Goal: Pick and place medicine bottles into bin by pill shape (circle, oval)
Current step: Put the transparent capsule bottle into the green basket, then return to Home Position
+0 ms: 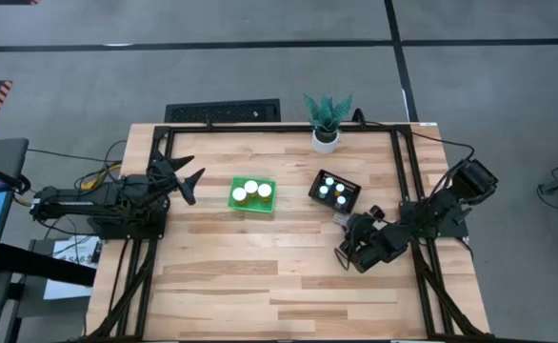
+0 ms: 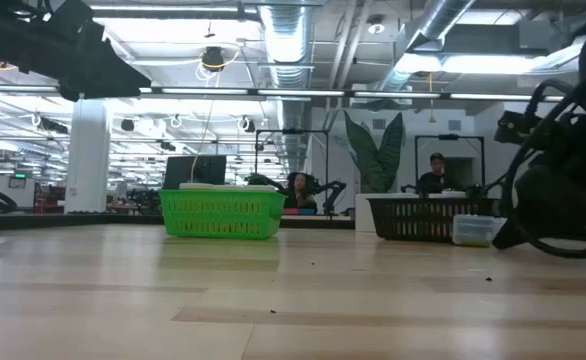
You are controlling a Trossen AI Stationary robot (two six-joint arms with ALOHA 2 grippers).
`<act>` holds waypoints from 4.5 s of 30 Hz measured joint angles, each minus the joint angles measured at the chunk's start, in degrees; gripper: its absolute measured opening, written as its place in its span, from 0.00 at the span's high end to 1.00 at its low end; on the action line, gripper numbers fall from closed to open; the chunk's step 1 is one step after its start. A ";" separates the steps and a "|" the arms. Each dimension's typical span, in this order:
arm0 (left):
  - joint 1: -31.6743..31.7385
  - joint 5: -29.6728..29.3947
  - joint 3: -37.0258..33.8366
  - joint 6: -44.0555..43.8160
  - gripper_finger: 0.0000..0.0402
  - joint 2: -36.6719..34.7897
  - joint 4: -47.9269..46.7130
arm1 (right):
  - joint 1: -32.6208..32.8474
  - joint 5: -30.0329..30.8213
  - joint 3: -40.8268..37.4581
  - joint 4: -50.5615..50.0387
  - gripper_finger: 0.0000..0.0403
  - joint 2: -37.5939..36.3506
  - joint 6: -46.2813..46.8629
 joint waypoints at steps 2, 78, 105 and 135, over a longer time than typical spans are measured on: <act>0.00 0.00 0.00 -0.02 0.37 0.00 0.00 | 0.02 -0.06 -0.02 0.87 0.49 0.00 -1.52; 0.01 -1.79 0.00 1.58 0.37 0.02 -0.02 | -21.94 11.20 62.70 -3.81 0.60 32.86 -162.69; 0.02 -1.77 0.00 1.58 0.37 0.02 0.02 | -22.32 4.90 63.10 -6.27 0.55 33.79 -160.82; 0.02 -7.84 0.00 -1.29 0.37 -0.02 4.76 | -23.58 5.30 75.20 -37.53 0.50 17.02 -97.43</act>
